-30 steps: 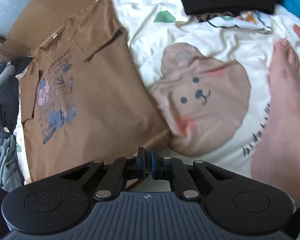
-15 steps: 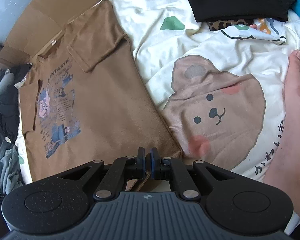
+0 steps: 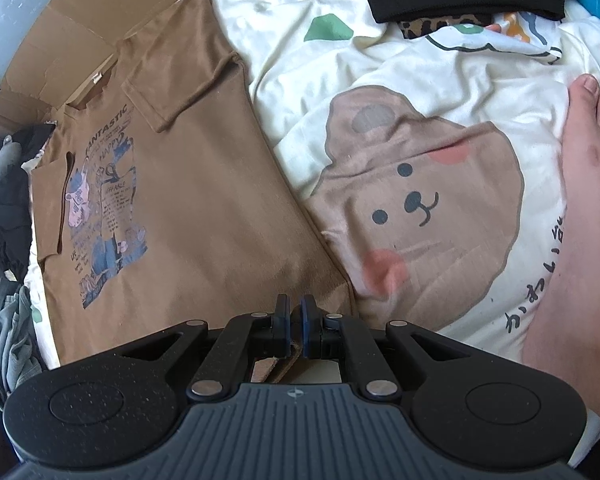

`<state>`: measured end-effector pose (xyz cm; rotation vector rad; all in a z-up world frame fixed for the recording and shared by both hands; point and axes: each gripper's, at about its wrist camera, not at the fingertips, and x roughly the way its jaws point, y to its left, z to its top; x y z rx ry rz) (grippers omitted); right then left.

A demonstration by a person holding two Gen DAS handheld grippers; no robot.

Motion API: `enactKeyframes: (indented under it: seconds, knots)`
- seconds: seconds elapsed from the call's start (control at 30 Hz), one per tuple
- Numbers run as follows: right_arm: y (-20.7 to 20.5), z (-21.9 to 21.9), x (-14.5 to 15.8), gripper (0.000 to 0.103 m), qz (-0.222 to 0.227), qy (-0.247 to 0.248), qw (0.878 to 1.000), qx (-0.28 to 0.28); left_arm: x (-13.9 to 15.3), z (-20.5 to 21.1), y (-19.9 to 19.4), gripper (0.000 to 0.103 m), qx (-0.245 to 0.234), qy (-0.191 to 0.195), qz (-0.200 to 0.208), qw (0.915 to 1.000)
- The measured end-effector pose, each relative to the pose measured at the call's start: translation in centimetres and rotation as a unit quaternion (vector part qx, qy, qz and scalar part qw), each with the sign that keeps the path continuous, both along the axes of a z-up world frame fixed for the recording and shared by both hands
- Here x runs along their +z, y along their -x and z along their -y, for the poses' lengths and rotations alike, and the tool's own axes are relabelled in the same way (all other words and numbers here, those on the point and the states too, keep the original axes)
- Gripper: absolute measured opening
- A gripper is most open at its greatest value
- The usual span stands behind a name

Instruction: Fold clothes

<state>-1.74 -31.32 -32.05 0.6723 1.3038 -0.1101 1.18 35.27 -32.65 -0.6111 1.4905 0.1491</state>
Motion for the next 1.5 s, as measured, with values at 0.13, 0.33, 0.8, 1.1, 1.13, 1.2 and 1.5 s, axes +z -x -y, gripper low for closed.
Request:
enactKeyframes:
  seconds: [0.13, 0.33, 0.8, 1.1, 1.13, 1.2, 1.5]
  knots:
    - [0.3, -0.1, 0.2, 0.004, 0.0, 0.001, 1.0, 0.0, -0.1, 0.1, 1.1, 0.036, 0.013, 0.018, 0.012, 0.9997]
    - [0.5, -0.1, 0.2, 0.004, 0.0, 0.0, 1.0, 0.0, -1.1, 0.5, 1.5, 0.035, 0.044, 0.033, 0.012, 0.9984]
    - [0.0, 1.4, 0.1, 0.0, 0.007, 0.019, 0.999, -0.042, 0.6, -3.5, -0.5, 0.0, 0.139, 0.055, 0.06, 0.9869]
    - [-0.8, 2.9, -0.4, 0.0, 0.001, 0.012, 0.999, -0.046, 0.2, -4.5, -2.5, 0.002, 0.119, 0.046, 0.045, 0.9908]
    - [-0.8, 2.9, -0.6, 0.0, -0.002, 0.008, 0.999, -0.042, 0.1, -4.5, -2.5, 0.003, 0.114, 0.045, 0.04, 0.9917]
    - [-0.6, 2.9, -0.9, 0.0, -0.015, 0.003, 0.999, -0.042, 0.2, -4.4, -2.3, 0.014, 0.104, 0.038, 0.031, 0.9933]
    - [0.2, 2.2, -1.8, 0.048, -0.05, -0.059, 0.995, -0.067, 0.2, -3.1, -0.3, 0.056, 0.064, 0.027, 0.018, 0.9974]
